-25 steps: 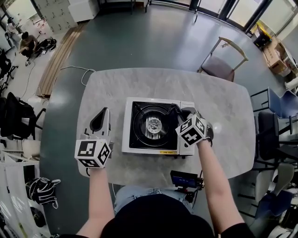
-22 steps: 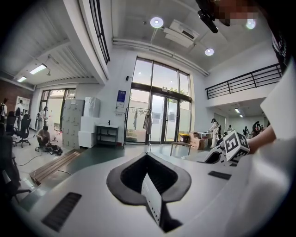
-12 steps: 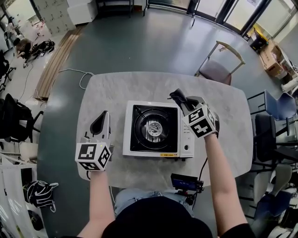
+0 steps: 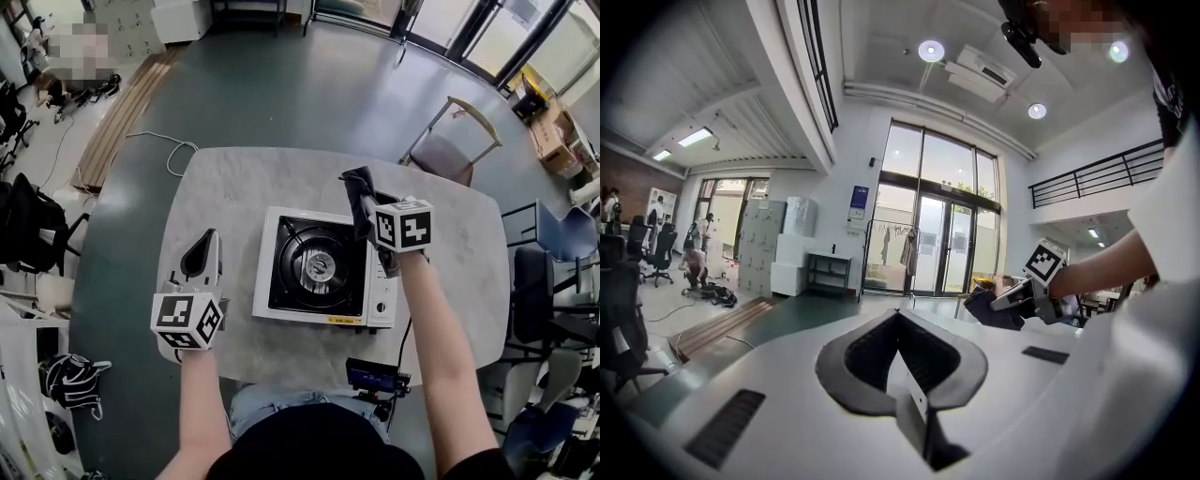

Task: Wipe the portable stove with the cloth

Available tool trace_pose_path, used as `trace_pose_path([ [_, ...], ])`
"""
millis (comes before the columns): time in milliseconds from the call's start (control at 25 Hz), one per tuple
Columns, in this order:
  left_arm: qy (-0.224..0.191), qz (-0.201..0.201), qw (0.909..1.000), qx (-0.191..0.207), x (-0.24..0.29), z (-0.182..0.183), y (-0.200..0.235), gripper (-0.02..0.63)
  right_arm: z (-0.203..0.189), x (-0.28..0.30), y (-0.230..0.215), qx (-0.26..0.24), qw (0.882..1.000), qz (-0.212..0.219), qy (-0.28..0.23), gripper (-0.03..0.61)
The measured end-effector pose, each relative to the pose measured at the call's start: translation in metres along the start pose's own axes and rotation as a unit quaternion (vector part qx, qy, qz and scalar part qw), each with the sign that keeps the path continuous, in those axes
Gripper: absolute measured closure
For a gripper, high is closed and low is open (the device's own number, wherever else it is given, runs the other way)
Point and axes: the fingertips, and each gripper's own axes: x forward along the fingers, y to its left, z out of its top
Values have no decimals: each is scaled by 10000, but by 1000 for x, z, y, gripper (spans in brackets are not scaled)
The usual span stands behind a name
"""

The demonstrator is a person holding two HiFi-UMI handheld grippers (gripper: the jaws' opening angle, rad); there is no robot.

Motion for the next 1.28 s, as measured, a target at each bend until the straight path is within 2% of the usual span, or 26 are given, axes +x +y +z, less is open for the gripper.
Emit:
trace_pose_path([
  [120,34,87,9999,-41,-3,-3,6,603,-8,16,2,-192,9997,-96,129,511],
  [320,85,162,9998,-95,-5,-9,15,603,-44,35,16,-641,9917,-95,1109,511],
  [400,77,151,9998,-122,-5,-9,15,603,-51,39,19,-724,9885,-102,1327,511],
  [480,68,126,9998,-141,-4,-9,15,603,-51,40,23,-648,9869,-74,1479,511],
  [560,73,98,9998,-158,-3,-11,16,603,-52,42,32,-348,9863,92,1607,511],
  [680,89,42,9998,-177,-3,-14,16,603,-54,45,47,144,9849,364,1685,511],
  [800,82,23,9997,-218,-3,-15,19,603,-54,46,59,234,9839,515,1697,511],
  [960,45,95,9996,-266,-9,-15,32,603,-53,52,92,548,9796,1013,1646,511],
  [1080,9,139,9995,-288,-14,-12,40,603,-52,56,109,382,9798,1074,1644,511],
  [1200,-14,203,9992,-344,-19,-13,52,603,-46,60,137,460,9753,1445,1606,511],
  [1280,-29,214,9991,-364,-22,-13,59,603,-44,63,149,429,9741,1543,1598,512],
])
